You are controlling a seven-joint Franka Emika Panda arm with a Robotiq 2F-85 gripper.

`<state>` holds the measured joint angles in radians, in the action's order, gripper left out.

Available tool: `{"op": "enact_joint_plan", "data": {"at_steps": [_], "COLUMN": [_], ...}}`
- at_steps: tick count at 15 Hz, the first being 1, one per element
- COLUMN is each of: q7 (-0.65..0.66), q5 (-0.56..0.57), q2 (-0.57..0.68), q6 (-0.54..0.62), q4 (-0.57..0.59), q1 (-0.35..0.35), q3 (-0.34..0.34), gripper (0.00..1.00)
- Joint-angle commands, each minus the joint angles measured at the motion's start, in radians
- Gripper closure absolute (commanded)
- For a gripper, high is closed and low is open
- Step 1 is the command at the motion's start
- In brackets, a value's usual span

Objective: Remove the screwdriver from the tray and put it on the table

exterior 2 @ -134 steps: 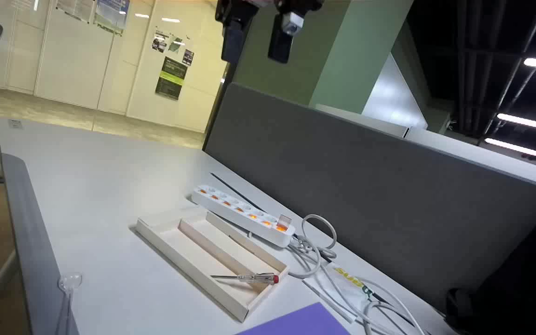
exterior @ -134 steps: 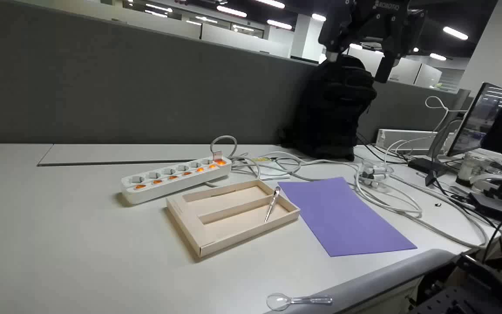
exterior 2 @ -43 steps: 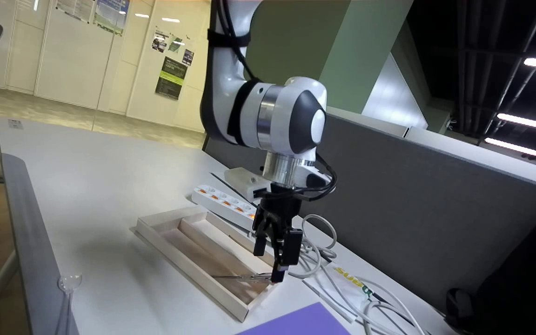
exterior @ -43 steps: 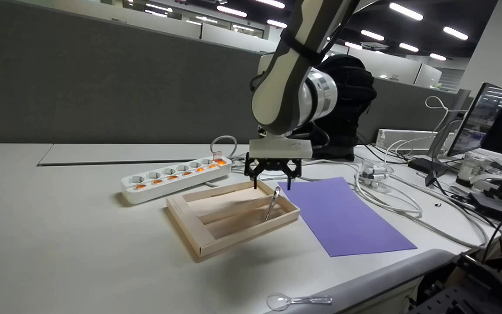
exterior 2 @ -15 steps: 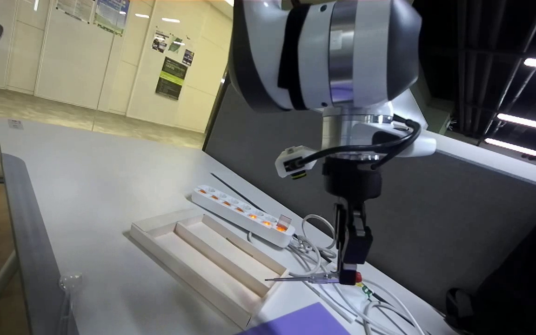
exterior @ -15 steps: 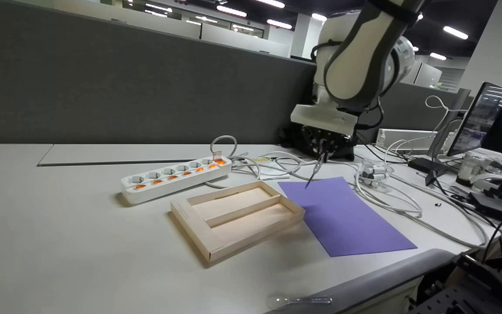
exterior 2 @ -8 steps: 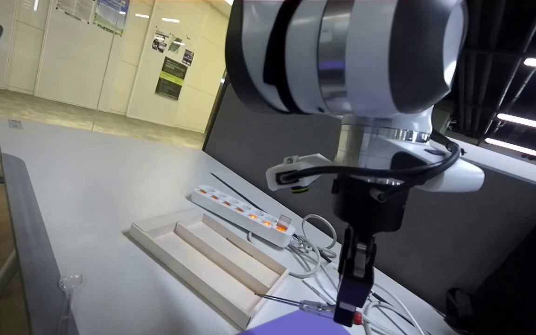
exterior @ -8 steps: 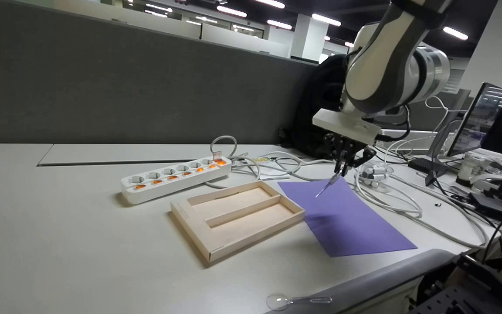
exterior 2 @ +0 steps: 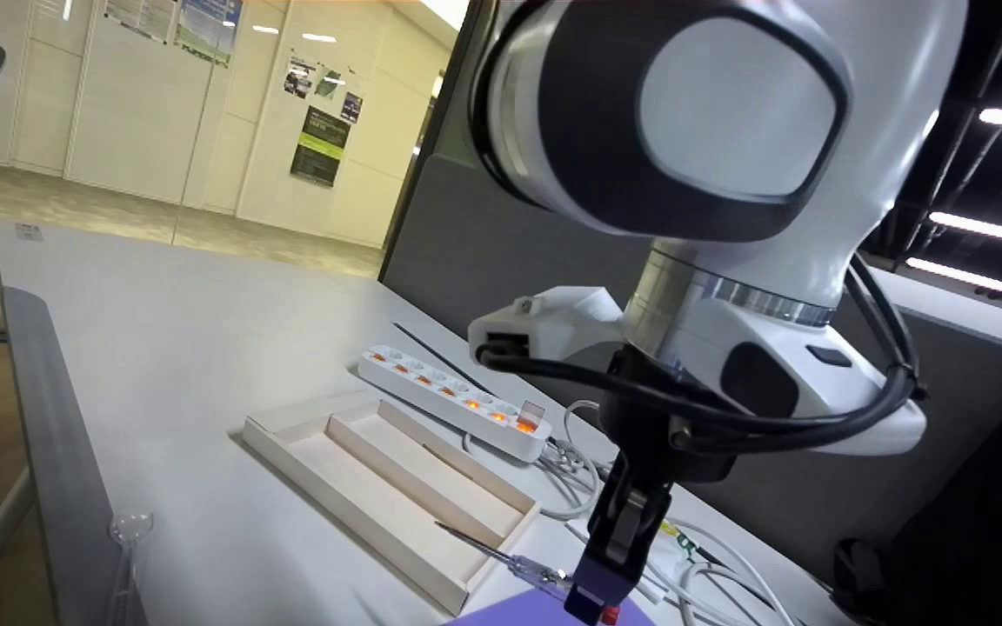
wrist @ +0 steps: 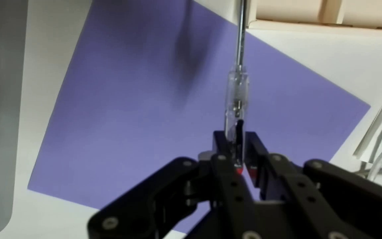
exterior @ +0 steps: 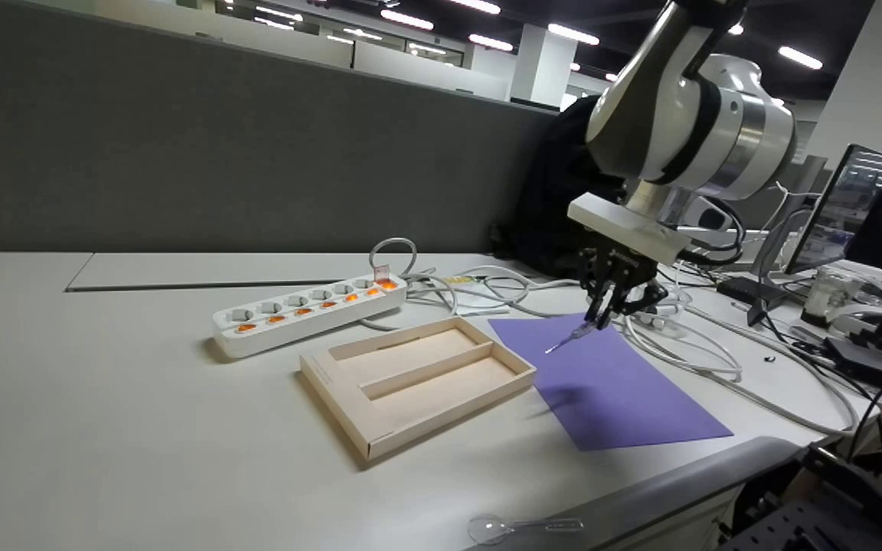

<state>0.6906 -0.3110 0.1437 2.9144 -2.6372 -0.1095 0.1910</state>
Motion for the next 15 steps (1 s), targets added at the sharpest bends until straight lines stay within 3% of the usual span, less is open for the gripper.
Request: {"op": "enact_joint_plan", "data": {"at_steps": [1, 15], "q7": [-0.13, -0.168], "q5": [-0.132, -0.115], "q2": [0.021, 0.207], "q6": [-0.058, -0.124], "q4": [0.046, 0.2], "q1": [-0.06, -0.051], "q3": [-0.048, -0.008], "gripper": [0.96, 0.96]}}
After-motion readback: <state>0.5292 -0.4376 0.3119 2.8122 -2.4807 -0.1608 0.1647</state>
